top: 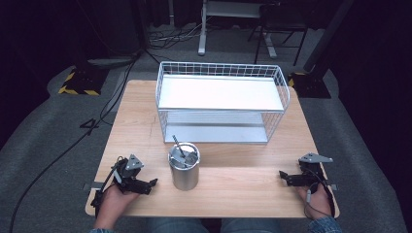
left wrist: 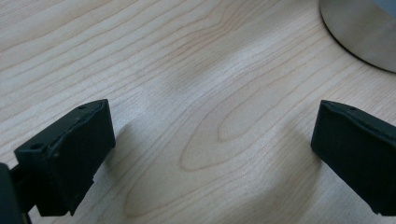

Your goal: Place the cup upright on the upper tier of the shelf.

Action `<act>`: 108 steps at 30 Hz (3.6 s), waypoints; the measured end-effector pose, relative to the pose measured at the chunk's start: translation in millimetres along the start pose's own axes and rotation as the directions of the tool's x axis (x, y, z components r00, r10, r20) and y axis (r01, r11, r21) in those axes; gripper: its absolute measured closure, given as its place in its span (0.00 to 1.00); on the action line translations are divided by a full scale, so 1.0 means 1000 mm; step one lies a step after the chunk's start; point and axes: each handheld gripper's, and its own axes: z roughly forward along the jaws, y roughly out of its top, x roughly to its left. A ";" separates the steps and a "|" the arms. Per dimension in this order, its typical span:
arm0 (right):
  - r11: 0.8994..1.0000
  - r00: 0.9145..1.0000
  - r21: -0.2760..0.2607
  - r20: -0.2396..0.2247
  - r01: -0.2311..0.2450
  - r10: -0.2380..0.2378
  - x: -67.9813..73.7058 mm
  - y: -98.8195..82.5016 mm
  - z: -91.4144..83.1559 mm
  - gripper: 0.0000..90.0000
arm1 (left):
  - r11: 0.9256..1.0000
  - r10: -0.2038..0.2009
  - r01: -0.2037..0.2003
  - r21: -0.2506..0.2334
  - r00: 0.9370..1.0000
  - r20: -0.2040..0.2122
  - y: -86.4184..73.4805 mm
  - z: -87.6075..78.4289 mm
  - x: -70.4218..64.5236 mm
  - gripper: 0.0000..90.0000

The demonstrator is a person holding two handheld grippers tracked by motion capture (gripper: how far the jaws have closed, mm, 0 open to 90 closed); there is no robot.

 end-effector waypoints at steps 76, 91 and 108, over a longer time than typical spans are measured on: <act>1.000 1.000 -0.001 0.016 -0.013 0.013 0.002 0.000 0.000 0.01 | 0.927 0.139 -0.041 -0.372 0.961 0.240 0.077 0.000 -0.082 0.00; 1.000 1.000 -0.001 0.020 -0.016 0.016 0.002 0.000 0.000 0.01 | 0.920 0.175 -0.090 -0.381 0.965 0.196 0.081 0.007 -0.087 0.03; 1.000 1.000 -0.020 0.012 -0.006 0.006 0.003 -0.001 -0.001 0.08 | 0.928 0.159 -0.076 -0.364 0.966 0.203 0.094 -0.006 -0.082 0.04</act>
